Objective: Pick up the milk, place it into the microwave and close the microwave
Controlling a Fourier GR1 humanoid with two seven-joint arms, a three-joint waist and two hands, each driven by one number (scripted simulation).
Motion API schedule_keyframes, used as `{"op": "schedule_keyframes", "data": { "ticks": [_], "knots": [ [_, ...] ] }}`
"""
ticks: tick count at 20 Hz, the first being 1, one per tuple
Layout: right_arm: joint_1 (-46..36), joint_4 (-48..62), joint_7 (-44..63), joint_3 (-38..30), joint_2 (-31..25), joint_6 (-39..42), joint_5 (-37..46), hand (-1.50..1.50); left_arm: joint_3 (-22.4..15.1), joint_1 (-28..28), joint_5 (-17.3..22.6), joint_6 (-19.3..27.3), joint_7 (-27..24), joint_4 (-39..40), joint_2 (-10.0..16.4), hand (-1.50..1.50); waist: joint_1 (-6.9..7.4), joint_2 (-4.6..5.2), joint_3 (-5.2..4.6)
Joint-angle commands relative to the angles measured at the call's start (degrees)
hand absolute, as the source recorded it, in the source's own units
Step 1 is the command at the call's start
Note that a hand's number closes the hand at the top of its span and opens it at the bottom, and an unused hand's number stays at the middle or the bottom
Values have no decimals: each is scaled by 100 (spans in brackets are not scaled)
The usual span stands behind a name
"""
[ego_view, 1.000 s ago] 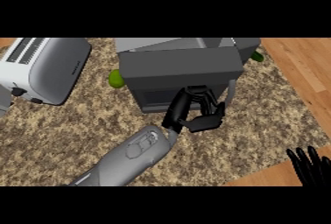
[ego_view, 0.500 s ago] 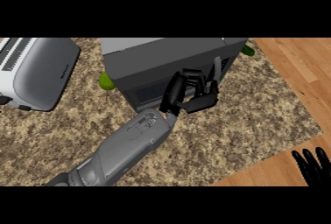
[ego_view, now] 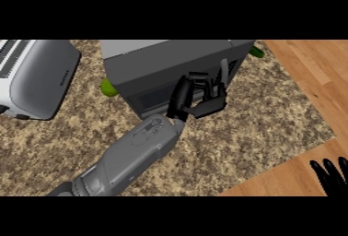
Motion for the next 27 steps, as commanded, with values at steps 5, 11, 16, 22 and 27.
{"op": "schedule_keyframes", "data": {
  "ticks": [5, 11, 16, 22, 27],
  "knots": [
    [20, -306, 29, -104, -188, 149, -167, -150, 131, -401, 272, -76, -172, 473, -9, 150, -155, 64, 2],
    [128, -393, 100, -125, -248, 226, -433, -150, 103, -450, 382, -83, -353, 583, -9, 150, -166, 96, 16],
    [188, -504, 196, -92, -309, 282, -601, -150, 64, -534, 481, -108, -421, 652, -9, 150, -149, 98, 17],
    [329, -605, 260, -183, -436, 353, -740, -150, 20, -528, 649, -118, -517, 708, -9, 150, -240, 96, 15],
    [372, -758, 314, -271, -586, 447, -824, -150, 11, -544, 740, -51, -623, 789, -9, 150, -239, 84, 12]
  ]
}}
